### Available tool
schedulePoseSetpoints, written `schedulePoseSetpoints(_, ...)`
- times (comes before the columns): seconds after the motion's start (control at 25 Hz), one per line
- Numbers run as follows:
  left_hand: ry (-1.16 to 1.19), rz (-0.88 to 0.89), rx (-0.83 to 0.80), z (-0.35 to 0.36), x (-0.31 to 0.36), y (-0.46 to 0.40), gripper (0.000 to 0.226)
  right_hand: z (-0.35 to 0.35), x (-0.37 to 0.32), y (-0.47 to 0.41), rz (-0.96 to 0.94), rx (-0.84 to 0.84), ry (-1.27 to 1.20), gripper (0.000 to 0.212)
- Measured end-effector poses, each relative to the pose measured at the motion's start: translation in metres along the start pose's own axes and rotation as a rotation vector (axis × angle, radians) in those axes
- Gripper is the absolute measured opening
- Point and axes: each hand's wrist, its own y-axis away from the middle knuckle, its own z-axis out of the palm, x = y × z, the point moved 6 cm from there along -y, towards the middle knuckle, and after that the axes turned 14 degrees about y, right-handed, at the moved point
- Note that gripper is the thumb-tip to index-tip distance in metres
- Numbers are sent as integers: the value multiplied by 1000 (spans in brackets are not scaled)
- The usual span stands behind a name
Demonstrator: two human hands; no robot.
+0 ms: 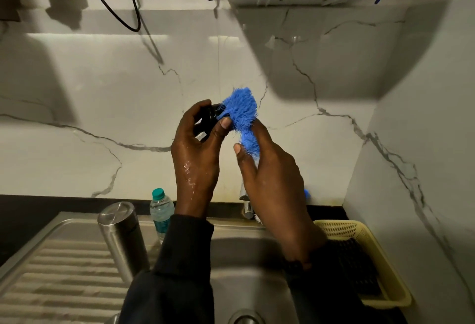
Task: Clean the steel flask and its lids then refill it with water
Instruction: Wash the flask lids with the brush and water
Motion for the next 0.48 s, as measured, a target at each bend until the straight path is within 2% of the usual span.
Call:
schedulePoseSetpoints(0.12, -12, -36, 49, -15, -10, 18, 39, 8, 3, 12, -27, -78, 16, 53)
schedulePoseSetpoints(0.24, -22, -78, 21, -19, -20, 32, 37, 16, 7, 14, -57, -76, 69, 48)
schedulePoseSetpoints(0.48, 42, -57, 111, -30, -20, 36, 37, 25, 14, 24, -89, -139, 37, 41)
